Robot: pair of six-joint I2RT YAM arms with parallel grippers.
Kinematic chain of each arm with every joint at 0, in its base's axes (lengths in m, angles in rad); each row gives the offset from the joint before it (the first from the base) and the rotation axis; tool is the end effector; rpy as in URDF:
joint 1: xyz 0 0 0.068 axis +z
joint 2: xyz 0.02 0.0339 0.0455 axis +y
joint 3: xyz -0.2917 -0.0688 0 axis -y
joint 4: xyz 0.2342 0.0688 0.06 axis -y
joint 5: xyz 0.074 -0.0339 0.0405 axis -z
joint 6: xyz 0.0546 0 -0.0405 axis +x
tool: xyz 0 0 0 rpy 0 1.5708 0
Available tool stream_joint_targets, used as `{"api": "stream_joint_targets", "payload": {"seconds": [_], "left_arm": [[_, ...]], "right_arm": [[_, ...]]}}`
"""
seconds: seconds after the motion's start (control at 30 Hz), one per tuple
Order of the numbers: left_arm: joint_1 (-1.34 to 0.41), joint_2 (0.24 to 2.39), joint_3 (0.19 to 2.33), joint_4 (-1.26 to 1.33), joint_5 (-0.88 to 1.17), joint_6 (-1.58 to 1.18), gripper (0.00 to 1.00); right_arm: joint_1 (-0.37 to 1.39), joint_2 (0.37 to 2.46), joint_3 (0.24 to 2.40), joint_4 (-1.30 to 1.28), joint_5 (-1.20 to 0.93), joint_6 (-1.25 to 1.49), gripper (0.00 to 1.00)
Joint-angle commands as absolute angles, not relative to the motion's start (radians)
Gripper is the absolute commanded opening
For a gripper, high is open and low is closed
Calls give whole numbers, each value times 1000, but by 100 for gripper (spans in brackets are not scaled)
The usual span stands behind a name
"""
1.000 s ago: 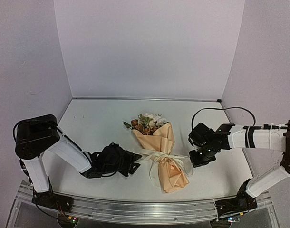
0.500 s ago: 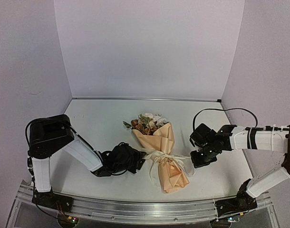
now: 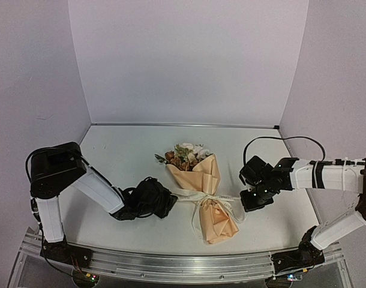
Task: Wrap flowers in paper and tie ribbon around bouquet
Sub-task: Tie the ribbon around the folded bouquet.
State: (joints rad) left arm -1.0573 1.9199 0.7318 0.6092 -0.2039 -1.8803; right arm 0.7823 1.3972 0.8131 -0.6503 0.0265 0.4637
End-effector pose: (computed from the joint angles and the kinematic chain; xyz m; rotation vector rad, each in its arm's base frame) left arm 0.1912 -0.3165 0.1230 -1.1411 2.2644 -1.3363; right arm 0.1716 0.1685 0.2003 -0.4446 2.8074 0.2510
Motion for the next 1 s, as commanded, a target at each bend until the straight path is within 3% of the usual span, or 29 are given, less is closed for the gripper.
{"api": "stream_joint_targets", "payload": {"seconds": [0.0, 0.27, 0.5, 0.67, 0.8, 0.97], "left_arm": [[-986, 1772, 735, 385, -191, -1606, 0], [-884, 1663, 779, 129, -167, -1226, 0], [-862, 1639, 824, 63, -120, -1008, 0], [-863, 1645, 835, 63, -53, -935, 0], [-862, 1645, 833, 61, -41, -915, 0], [-863, 1646, 841, 57, -35, -904, 0]], "right_arm": [[803, 1404, 834, -647, 17, 483, 0], [832, 1482, 907, -648, -6, 501, 0], [834, 1582, 1008, -663, -57, 504, 1], [874, 1556, 1018, -656, -69, 420, 26], [921, 1503, 1012, -657, -45, 327, 38], [964, 1527, 1049, -640, -149, 234, 41]]}}
